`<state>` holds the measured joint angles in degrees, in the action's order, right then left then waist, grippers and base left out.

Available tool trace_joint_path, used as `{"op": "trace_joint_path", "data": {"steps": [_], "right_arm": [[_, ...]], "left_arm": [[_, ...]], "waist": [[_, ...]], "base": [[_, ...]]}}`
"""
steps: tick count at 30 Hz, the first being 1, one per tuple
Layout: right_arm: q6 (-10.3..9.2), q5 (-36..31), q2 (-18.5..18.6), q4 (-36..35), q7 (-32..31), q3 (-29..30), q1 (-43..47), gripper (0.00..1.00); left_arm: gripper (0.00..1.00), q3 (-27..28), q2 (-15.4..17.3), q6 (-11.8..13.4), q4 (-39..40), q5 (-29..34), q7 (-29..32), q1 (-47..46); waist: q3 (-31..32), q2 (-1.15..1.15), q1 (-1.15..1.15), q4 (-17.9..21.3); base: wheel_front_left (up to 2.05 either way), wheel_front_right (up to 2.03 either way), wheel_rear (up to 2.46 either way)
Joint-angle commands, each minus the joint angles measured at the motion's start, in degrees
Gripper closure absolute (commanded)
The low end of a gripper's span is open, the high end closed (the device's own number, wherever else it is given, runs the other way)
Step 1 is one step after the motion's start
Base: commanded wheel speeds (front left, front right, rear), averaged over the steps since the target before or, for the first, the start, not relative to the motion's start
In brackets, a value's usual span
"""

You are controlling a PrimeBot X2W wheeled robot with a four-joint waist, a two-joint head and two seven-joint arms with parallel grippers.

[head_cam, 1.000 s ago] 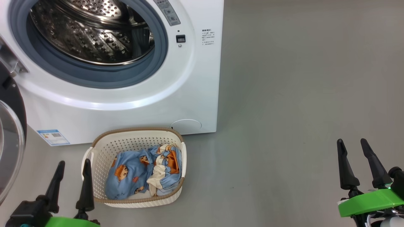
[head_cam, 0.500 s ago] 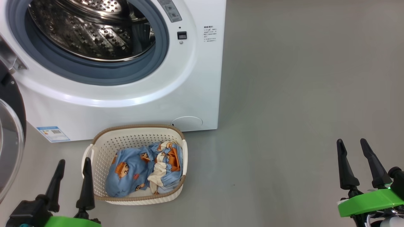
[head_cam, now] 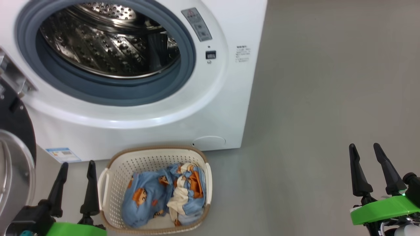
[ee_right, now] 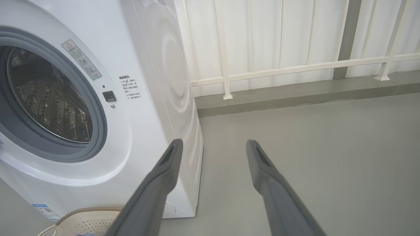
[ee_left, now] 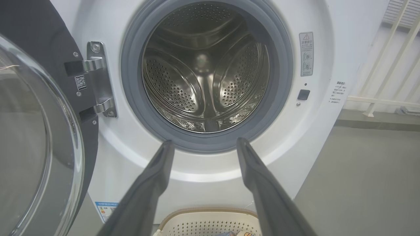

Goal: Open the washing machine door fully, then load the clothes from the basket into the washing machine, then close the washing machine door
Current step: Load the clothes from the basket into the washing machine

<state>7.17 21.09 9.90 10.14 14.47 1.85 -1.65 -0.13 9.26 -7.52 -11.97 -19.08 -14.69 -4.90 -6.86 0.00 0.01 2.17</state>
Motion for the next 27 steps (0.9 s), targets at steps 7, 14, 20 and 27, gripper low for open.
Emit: {"op": "trace_joint_path", "data": {"steps": [7, 14, 20, 27], "right_arm": [[0.32, -0.11, 0.71, -1.47, 0.52, -0.76, -1.36, 0.00], [0.32, -0.02, 0.57, -1.59, 0.52, -0.63, -1.62, 0.00], [0.32, 0.07, 0.41, -1.67, 0.52, -0.67, -2.03, 0.00], [0.32, 0.29, 0.10, -1.91, 0.52, -1.26, -3.08, 0.00]], "left_arm": [[0.00, 1.37, 0.00, 0.03, 1.31, 1.29, -0.31, -2.07], [0.00, 1.02, -1.42, 0.03, -0.18, 1.93, -0.31, -1.91], [0.00, 0.51, -3.24, 0.12, -4.52, 1.55, -0.31, -1.82], [0.00, -1.35, -5.07, 0.15, -12.71, 5.41, -0.31, -3.90]], "waist": [[-0.46, 0.00, 0.00, 0.03], [-1.04, 0.00, 0.00, -0.09], [-1.83, 0.00, 0.00, -0.08], [-4.29, 0.00, 0.00, 0.22]], "base": [[0.59, -0.62, 0.03], [0.01, -0.01, 0.00], [0.00, 0.00, 0.00], [0.00, 0.00, 0.00]]}}
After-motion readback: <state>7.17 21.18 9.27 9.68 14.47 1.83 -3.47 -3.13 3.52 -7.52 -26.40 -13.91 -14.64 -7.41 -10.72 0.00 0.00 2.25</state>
